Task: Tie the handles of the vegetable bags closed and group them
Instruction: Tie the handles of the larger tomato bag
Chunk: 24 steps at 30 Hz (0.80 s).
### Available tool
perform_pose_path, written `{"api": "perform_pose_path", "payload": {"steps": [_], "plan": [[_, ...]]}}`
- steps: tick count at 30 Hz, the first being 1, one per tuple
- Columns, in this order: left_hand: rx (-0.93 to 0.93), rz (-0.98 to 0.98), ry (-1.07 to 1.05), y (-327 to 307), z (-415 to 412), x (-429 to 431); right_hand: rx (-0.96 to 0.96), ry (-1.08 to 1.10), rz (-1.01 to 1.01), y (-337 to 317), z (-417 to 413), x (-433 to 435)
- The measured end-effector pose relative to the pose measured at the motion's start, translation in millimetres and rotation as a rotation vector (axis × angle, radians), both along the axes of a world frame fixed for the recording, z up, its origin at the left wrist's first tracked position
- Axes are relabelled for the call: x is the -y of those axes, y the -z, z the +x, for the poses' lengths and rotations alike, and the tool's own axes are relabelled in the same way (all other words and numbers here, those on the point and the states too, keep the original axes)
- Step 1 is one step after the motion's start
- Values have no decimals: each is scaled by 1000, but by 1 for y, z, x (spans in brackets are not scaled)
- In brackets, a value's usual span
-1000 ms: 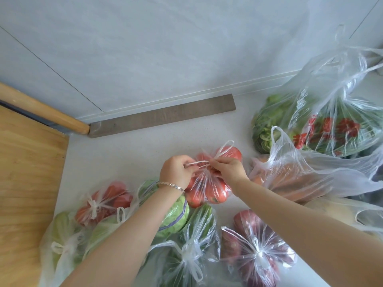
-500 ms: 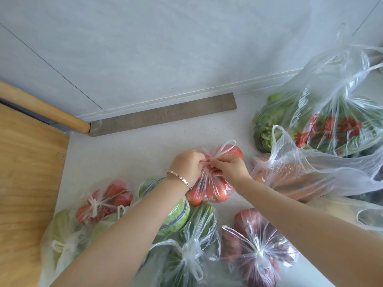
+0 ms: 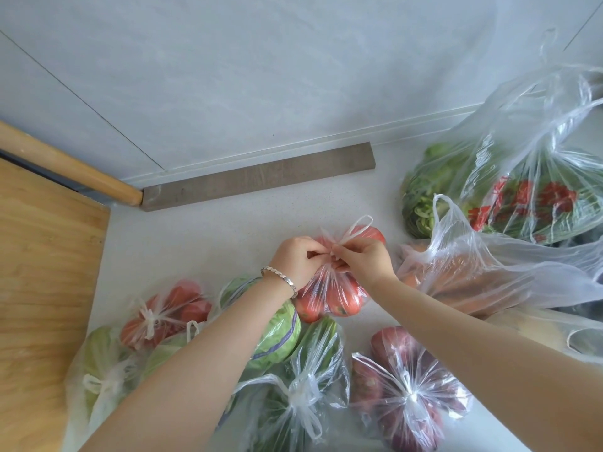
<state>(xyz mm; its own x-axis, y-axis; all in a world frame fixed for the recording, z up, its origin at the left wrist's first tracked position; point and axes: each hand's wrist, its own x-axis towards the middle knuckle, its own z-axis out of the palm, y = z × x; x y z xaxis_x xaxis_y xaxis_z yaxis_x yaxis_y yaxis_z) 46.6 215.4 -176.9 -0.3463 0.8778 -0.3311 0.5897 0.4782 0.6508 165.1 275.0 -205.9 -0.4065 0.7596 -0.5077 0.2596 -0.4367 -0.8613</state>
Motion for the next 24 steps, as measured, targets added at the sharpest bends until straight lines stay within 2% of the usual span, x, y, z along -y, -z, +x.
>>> {"api": "perform_pose_path", "payload": {"steps": [3, 6, 9, 11, 14, 20, 24], "plan": [[-52, -26, -3, 1, 5, 0, 12, 92, -30, 2, -5, 5], [-52, -35, -58, 3, 7, 0, 82, 112, 66, 5, -7, 6], [35, -50, -132, 3, 5, -1, 113, -67, 283, 5, -3, 9], [99, -62, -166, 2, 4, -1, 156, -218, 500, 5, 1, 10], [114, -78, -126, -1, 4, -1, 195, -419, 753, 4, 5, 9], [30, -72, -77, -6, 9, 2, 310, -550, 849, -2, 1, 4], [97, -43, -198, -1, 11, 6, 286, -552, 841, 3, 0, 4]]}}
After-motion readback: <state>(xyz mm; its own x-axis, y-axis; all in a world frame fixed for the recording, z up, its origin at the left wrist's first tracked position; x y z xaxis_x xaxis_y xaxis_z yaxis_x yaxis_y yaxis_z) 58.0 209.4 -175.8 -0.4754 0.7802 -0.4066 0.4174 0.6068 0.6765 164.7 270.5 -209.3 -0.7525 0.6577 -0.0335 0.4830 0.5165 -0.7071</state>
